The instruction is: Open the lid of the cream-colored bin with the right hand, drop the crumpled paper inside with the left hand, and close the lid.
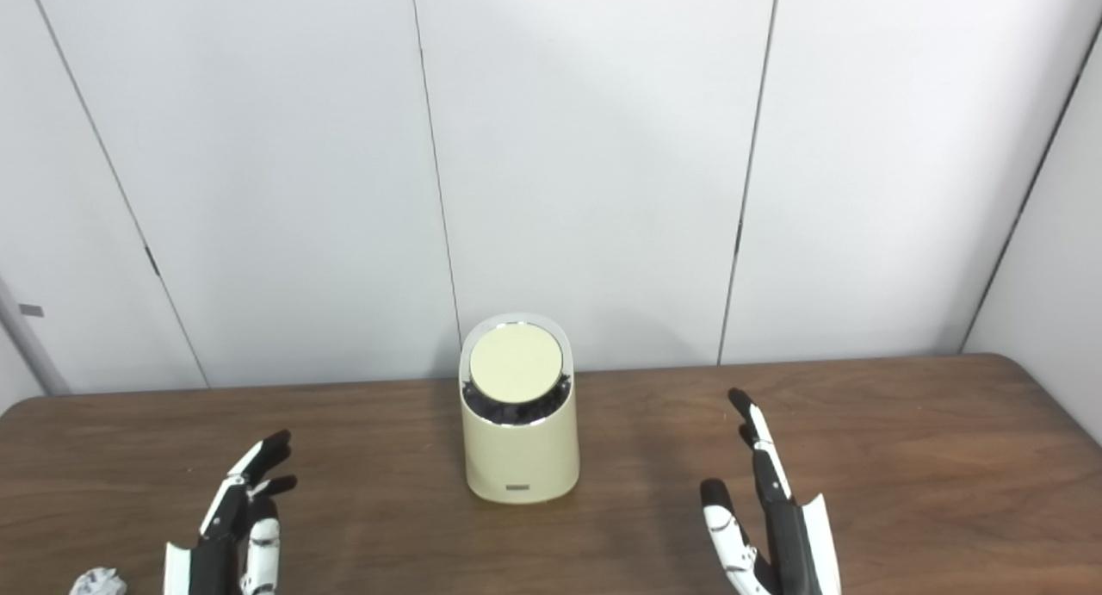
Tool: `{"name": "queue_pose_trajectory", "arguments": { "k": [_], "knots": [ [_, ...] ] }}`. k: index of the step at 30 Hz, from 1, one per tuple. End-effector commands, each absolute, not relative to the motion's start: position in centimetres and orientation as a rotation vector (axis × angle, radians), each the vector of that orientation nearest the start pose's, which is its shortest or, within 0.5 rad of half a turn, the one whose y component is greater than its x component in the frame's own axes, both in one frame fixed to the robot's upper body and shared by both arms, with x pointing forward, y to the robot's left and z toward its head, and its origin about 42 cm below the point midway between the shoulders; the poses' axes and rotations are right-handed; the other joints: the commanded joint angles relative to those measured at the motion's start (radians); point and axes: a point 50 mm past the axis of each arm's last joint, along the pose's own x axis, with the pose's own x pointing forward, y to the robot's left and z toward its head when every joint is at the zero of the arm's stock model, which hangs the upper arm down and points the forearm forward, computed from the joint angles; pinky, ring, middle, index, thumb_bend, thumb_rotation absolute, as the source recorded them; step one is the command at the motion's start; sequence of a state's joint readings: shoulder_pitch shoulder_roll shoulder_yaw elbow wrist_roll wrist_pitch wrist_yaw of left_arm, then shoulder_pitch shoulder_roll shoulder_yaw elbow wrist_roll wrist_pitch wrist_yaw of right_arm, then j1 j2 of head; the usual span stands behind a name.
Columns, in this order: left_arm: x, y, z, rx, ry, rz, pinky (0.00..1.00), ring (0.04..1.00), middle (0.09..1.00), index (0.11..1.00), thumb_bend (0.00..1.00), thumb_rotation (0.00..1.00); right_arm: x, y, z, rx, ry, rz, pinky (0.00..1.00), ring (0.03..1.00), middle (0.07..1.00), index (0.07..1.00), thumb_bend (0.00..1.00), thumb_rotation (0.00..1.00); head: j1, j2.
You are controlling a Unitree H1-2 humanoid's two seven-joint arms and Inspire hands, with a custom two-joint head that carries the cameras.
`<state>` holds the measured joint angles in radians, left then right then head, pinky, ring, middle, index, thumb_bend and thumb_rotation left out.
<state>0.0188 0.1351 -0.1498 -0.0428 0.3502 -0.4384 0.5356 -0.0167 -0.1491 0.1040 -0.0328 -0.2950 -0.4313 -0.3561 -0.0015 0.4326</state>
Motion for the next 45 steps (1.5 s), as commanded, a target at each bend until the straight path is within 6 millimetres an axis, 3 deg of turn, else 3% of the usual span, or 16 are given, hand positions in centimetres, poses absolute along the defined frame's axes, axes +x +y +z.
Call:
{"name": "queue_pose_trajectory", "arguments": {
  "k": [1,28,31,35,45],
  "knots": [
    [25.4,23.6,11.7,0.357,-0.531,0.253,0.72,0.837,0.856,0.84,0.14,0.85,27.1,-23.4,12.2,-0.336,-0.509,-0.134,0.95,0.976,0.963,0.926,0.05,0.78,0.0,0.002],
    [25.8,23.3,11.6,0.363,-0.531,0.254,0.72,0.831,0.855,0.839,0.15,0.85,27.4,-23.7,12.2,-0.336,-0.507,-0.133,0.94,0.976,0.965,0.93,0.06,0.78,-0.008,0.003],
    [26.0,23.1,11.5,0.36,-0.529,0.255,0.72,0.83,0.855,0.839,0.15,0.85,27.6,-23.7,12.4,-0.328,-0.507,-0.139,0.94,0.973,0.964,0.93,0.13,0.85,0.002,0.0],
    [26.3,23.0,11.5,0.363,-0.529,0.256,0.72,0.828,0.852,0.832,0.16,0.83,27.9,-23.6,13.0,-0.305,-0.514,-0.152,0.97,0.981,0.966,0.933,0.3,0.98,0.005,-0.006],
    [26.8,22.9,11.1,0.366,-0.521,0.257,0.71,0.826,0.848,0.829,0.13,0.8,30.3,-22.8,16.7,-0.281,-0.535,-0.113,0.99,1.0,0.992,0.956,0.48,0.91,0.002,-0.011]
  ]
}}
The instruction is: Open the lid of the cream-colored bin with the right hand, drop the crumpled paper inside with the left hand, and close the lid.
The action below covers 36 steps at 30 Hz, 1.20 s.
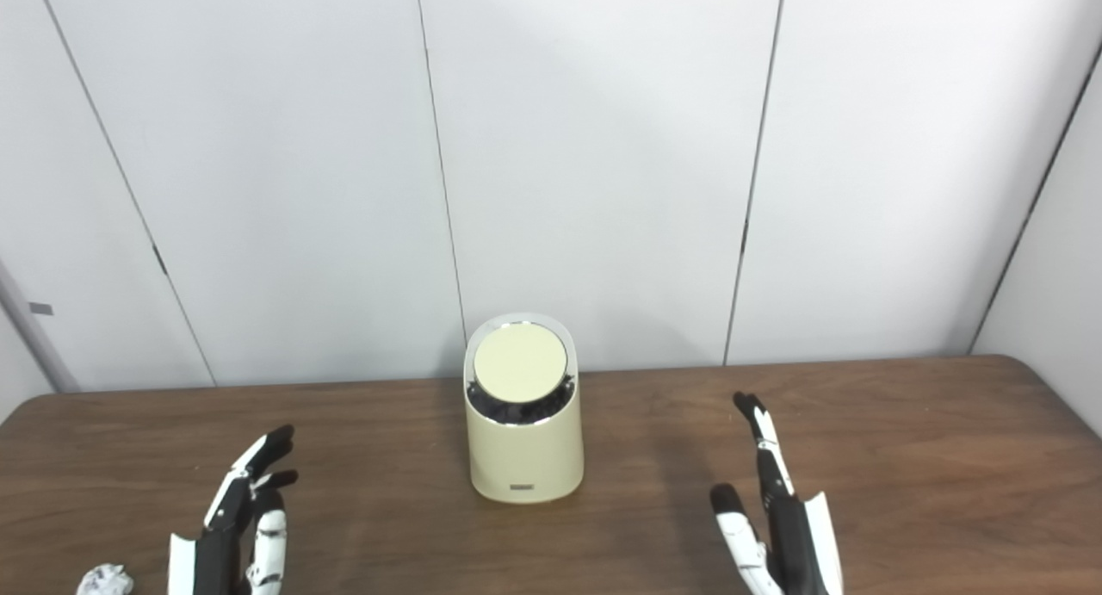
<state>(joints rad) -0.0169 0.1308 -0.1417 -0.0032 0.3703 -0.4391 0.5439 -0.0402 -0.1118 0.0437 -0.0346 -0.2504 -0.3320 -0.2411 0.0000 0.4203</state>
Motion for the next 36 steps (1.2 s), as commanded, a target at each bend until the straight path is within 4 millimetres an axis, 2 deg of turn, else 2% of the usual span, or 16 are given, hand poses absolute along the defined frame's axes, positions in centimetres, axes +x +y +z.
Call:
{"name": "queue_pose_trajectory", "arguments": {
  "k": [1,3,8,12,19,34,36],
  "knots": [
    [26.9,22.9,11.0,0.371,-0.523,0.258,0.7,0.825,0.848,0.828,0.13,0.8,30.7,-22.8,17.1,-0.269,-0.539,-0.105,0.99,1.0,0.996,0.961,0.51,0.89,-0.001,0.0],
    [27.0,22.8,10.9,0.375,-0.523,0.256,0.7,0.82,0.845,0.824,0.14,0.79,31.7,-22.6,18.1,-0.28,-0.56,-0.098,0.98,1.0,0.997,0.965,0.58,0.85,-0.001,-0.002],
    [27.3,22.5,10.7,0.375,-0.521,0.255,0.7,0.816,0.845,0.824,0.15,0.79,33.8,-22.1,20.6,-0.35,-0.588,-0.098,0.95,0.976,0.971,0.935,0.67,0.84,0.007,-0.007],
    [27.5,22.2,10.7,0.366,-0.518,0.255,0.7,0.824,0.85,0.825,0.17,0.8,35.0,-21.5,21.9,-0.373,-0.591,-0.097,0.9,0.952,0.953,0.928,0.75,0.77,0.007,-0.009],
    [27.7,22.0,10.6,0.387,-0.523,0.266,0.7,0.82,0.845,0.821,0.17,0.82,36.7,-20.2,24.1,-0.366,-0.586,-0.086,0.89,0.949,0.955,0.929,0.81,0.64,0.004,-0.012],
    [27.7,21.6,10.5,0.395,-0.523,0.265,0.71,0.824,0.844,0.818,0.16,0.82,39.5,-17.1,25.9,-0.44,-0.468,-0.077,0.86,0.948,0.976,0.944,0.86,0.6,0.004,-0.012],
    [27.8,21.6,10.5,0.395,-0.524,0.266,0.7,0.822,0.841,0.814,0.16,0.81,40.0,-16.6,26.1,-0.472,-0.463,-0.08,0.83,0.926,0.962,0.938,0.87,0.59,0.004,-0.012]
  ]
}}
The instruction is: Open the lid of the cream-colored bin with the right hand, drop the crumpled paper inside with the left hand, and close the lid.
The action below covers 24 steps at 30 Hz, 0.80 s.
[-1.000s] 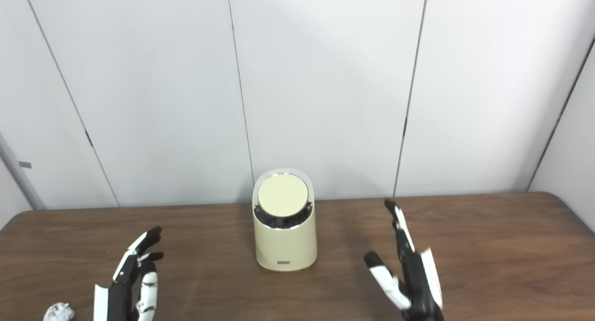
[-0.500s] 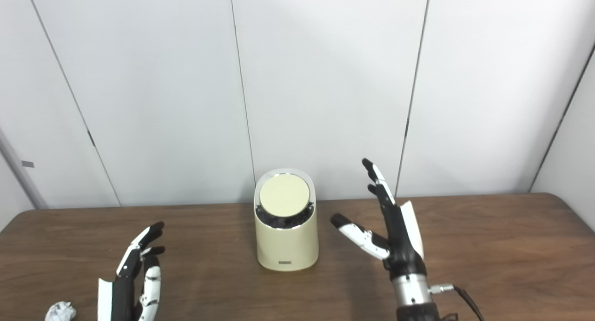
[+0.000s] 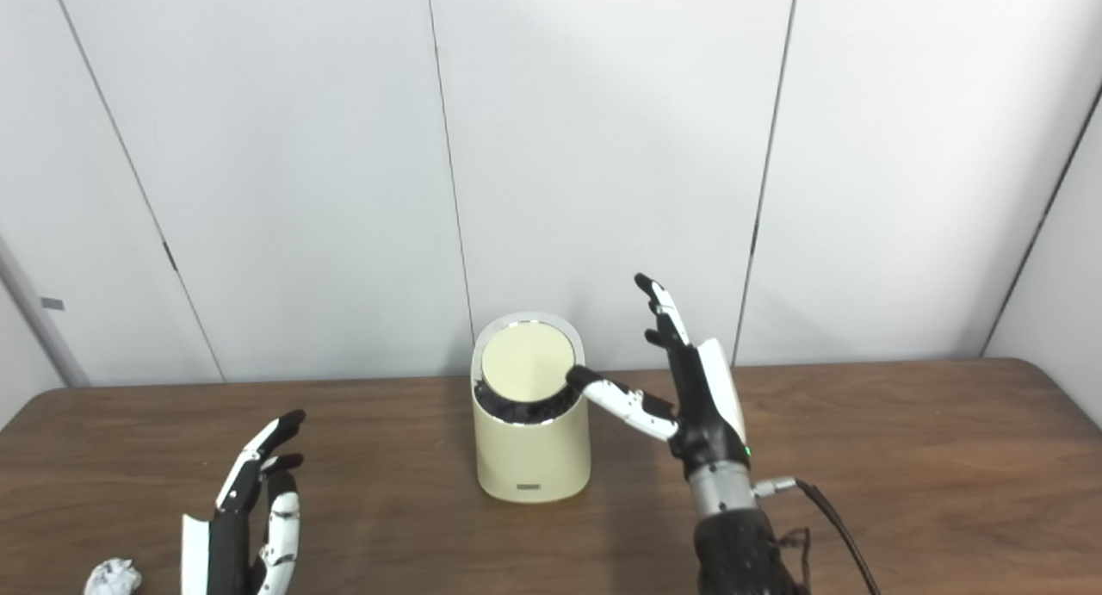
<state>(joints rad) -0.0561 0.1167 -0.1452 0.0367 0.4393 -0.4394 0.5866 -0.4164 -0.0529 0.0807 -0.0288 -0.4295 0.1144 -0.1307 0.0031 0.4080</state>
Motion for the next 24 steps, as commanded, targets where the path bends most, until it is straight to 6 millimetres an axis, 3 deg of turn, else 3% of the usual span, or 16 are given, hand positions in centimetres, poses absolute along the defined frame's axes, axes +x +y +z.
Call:
{"name": "queue_pose_trajectory", "arguments": {
  "k": [1,5,11,24],
  "knots": [
    [27.8,21.6,10.5,0.391,-0.523,0.265,0.7,0.822,0.841,0.813,0.16,0.81,40.4,-16.3,26.3,-0.485,-0.46,-0.079,0.82,0.921,0.959,0.936,0.87,0.58,0.0,0.001],
    [27.9,21.4,10.5,0.38,-0.518,0.26,0.69,0.824,0.845,0.819,0.17,0.8,41.7,-15.3,26.3,-0.529,-0.429,-0.078,0.78,0.897,0.944,0.936,0.86,0.48,-0.003,-0.001],
    [28.0,21.2,10.4,0.397,-0.518,0.259,0.69,0.82,0.842,0.817,0.15,0.8,43.8,-14.0,25.7,-0.601,-0.352,-0.089,0.76,0.9,0.952,0.93,0.89,0.42,0.002,-0.006],
    [27.9,20.8,10.5,0.386,-0.509,0.254,0.7,0.823,0.846,0.824,0.14,0.78,45.6,-12.7,25.2,-0.626,-0.299,-0.074,0.81,0.93,0.973,0.942,0.88,0.37,0.002,-0.007]
  ]
}}
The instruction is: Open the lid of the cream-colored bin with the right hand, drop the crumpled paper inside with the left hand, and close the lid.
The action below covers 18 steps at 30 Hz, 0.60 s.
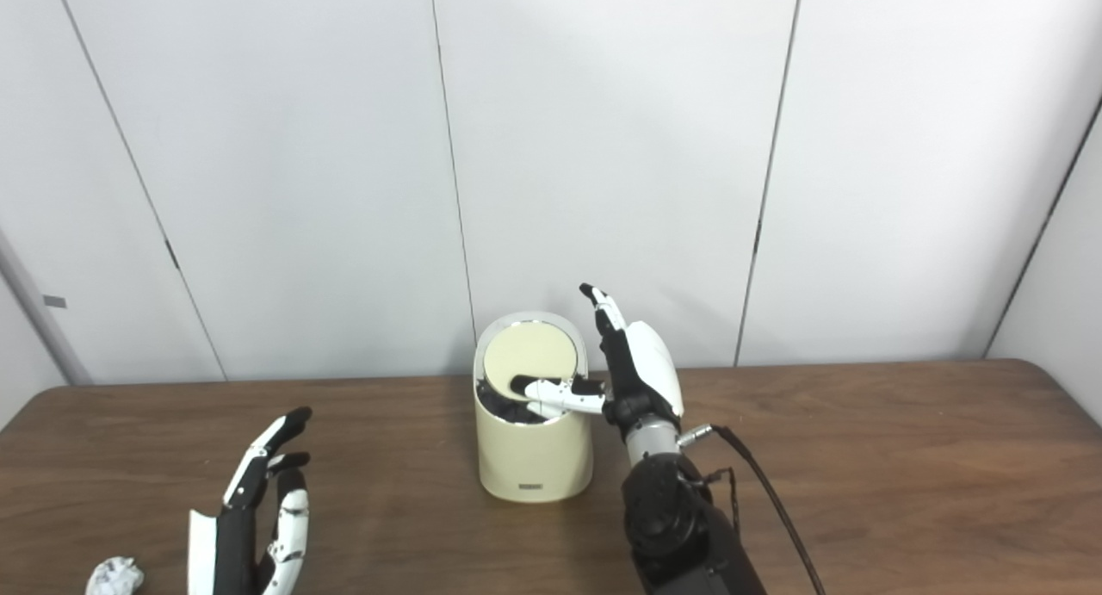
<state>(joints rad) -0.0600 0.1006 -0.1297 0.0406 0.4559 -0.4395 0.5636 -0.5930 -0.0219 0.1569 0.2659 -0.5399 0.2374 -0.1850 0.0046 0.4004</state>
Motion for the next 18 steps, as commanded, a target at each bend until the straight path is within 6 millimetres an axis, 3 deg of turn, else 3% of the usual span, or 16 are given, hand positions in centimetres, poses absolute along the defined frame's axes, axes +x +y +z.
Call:
{"name": "queue_pose_trajectory", "arguments": {
  "k": [1,13,18],
  "knots": [
    [27.86,20.83,10.46,0.386,-0.509,0.254,0.7,0.823,0.846,0.824,0.14,0.78,45.63,-12.68,25.21,-0.629,-0.299,-0.073,0.82,0.937,0.976,0.945,0.88,0.37,0.0,0.001],
    [27.89,20.91,10.48,0.38,-0.505,0.253,0.7,0.823,0.843,0.818,0.14,0.76,45.99,-12.86,25.15,-0.647,-0.297,-0.083,0.82,0.94,0.977,0.947,0.83,0.34,-0.009,0.003],
    [27.92,21.02,10.48,0.389,-0.505,0.253,0.69,0.821,0.843,0.818,0.14,0.76,45.83,-12.96,25.11,-0.644,-0.301,-0.083,0.77,0.926,0.979,0.95,0.77,0.15,-0.012,0.002]
  ]
}}
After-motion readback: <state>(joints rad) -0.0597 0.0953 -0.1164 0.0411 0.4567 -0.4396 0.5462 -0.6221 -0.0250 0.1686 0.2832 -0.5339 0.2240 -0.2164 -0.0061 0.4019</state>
